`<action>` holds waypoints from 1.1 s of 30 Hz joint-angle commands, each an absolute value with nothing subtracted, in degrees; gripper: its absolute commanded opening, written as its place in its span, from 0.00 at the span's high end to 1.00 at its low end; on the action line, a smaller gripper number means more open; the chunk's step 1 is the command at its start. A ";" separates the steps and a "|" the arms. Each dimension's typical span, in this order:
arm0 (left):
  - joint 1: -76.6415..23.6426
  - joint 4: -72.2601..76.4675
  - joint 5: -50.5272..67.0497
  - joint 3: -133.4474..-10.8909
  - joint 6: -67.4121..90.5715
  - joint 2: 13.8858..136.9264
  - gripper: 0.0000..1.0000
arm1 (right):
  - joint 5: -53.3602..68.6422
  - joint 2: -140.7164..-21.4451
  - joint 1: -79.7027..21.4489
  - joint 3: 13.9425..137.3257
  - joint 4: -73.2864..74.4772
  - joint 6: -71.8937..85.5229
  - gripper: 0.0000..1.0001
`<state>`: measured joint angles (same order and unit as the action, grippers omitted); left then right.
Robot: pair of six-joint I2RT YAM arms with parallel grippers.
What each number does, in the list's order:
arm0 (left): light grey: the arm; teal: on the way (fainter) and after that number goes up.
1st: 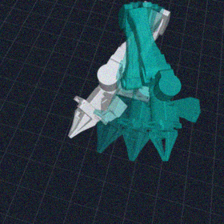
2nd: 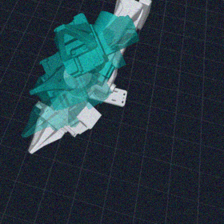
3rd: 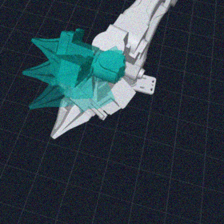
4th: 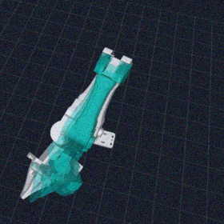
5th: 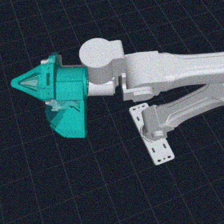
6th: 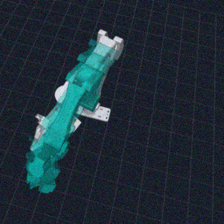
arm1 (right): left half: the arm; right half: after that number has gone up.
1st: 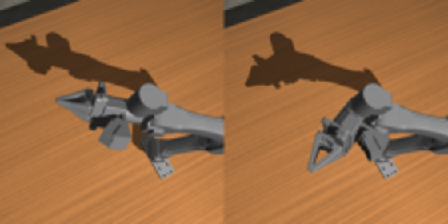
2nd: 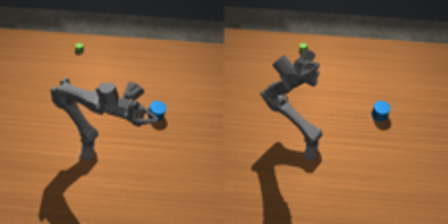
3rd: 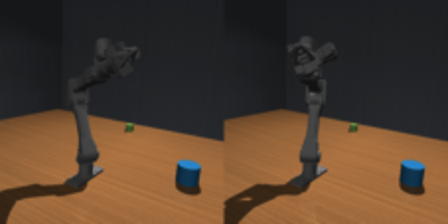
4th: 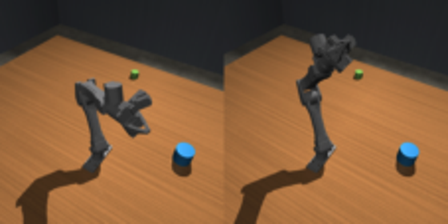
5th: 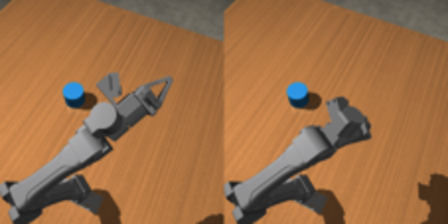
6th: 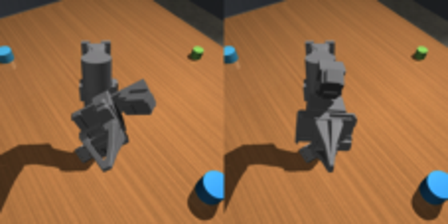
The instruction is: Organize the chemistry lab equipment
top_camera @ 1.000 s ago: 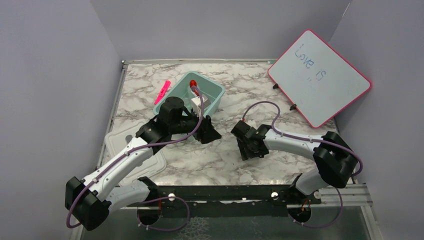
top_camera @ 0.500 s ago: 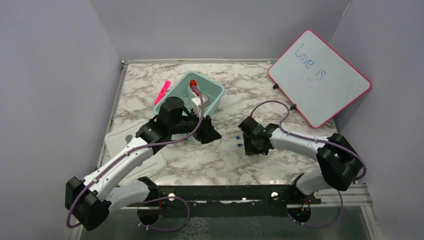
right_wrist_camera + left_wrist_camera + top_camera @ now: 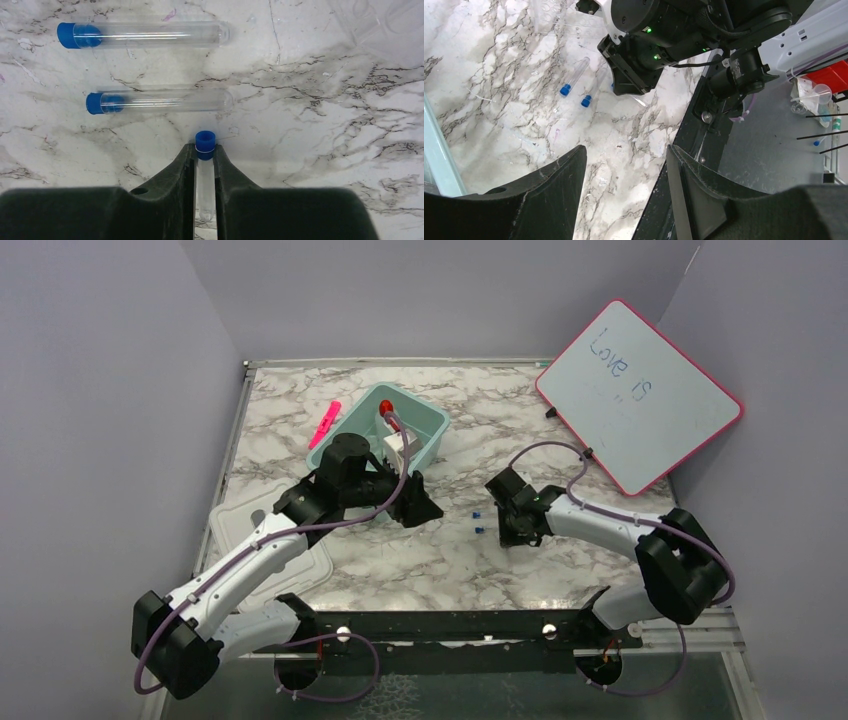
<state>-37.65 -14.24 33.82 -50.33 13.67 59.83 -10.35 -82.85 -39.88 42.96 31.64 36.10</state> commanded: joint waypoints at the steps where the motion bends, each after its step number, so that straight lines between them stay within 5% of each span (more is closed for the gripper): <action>1: -37.92 -12.59 34.81 -50.02 15.69 60.59 0.37 | -7.95 -82.50 -39.64 41.08 28.07 36.25 0.86; 5: -38.04 -12.37 33.82 -49.72 18.77 61.59 0.37 | -7.04 -78.33 -39.64 41.21 26.38 36.24 0.89; 11: -39.42 -1.74 32.55 -46.23 29.07 61.19 0.24 | -2.45 -59.06 -39.69 41.90 14.85 39.13 0.89; 21: -44.43 9.26 21.67 -46.14 37.80 63.25 0.23 | 8.96 -54.99 -39.64 45.37 4.19 49.10 0.89; 33: -45.17 9.59 18.83 -46.67 39.37 66.64 0.56 | 12.72 -54.73 -39.65 43.98 -3.07 52.60 0.89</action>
<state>-44.73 7.62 20.23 -46.11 38.70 66.08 10.00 -55.44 -39.75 44.18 1.78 51.11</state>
